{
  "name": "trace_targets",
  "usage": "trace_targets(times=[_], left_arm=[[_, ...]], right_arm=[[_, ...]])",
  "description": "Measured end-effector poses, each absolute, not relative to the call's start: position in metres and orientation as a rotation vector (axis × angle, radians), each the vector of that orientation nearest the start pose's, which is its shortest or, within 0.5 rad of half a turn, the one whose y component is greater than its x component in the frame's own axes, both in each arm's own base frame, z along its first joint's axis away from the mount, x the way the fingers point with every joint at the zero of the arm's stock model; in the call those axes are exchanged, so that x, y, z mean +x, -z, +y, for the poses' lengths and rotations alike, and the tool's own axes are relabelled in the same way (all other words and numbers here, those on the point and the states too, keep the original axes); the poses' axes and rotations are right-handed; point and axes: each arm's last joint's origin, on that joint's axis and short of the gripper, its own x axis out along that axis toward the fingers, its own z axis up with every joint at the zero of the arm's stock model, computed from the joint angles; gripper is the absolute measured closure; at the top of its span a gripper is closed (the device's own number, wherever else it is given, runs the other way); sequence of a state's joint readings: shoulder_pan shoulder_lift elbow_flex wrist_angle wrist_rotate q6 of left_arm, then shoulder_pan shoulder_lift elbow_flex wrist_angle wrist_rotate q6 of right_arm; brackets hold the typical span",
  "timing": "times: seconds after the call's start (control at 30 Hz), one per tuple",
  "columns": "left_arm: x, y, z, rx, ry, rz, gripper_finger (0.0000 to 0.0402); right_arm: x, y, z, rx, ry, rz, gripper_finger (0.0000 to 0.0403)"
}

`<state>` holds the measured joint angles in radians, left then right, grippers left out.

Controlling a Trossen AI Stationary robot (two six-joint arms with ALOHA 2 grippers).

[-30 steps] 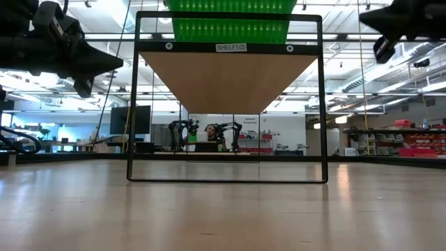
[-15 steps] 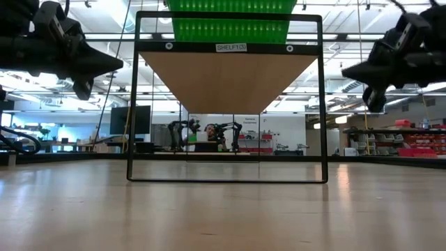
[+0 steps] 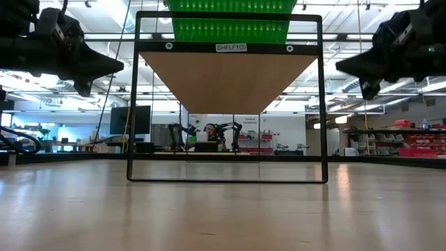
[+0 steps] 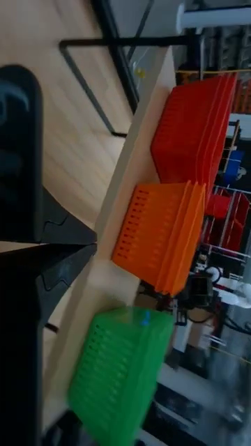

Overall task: Stack baskets on shelf by color
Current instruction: Return to Home Position

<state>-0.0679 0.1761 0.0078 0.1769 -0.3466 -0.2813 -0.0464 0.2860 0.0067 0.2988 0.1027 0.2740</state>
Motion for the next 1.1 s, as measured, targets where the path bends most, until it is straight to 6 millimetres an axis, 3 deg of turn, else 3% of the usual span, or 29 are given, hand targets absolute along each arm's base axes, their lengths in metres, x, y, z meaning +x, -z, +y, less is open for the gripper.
trace_targets(times=[0.33,0.5,0.73,1.1], left_arm=[[0.1068,-0.1609,0.0024,-0.195,-0.284,0.041,0.0397],[0.1068,-0.161,0.0024,-0.095,-0.281,0.055,0.0391],[0.1068,-0.1611,0.0024,-0.003,-0.278,0.067,0.038],[0.1069,-0.1612,0.0024,0.0,-0.277,0.066,0.0389]], right_arm=[[0.1151,-0.1613,-0.0081,0.198,0.121,0.059,0.0401],[0.1155,-0.1624,-0.0071,0.084,0.084,0.055,0.0395],[0.1157,-0.1666,-0.0071,0.053,0.083,0.014,0.0393],[0.1158,-0.167,-0.0073,0.049,0.088,0.01,0.0392]])
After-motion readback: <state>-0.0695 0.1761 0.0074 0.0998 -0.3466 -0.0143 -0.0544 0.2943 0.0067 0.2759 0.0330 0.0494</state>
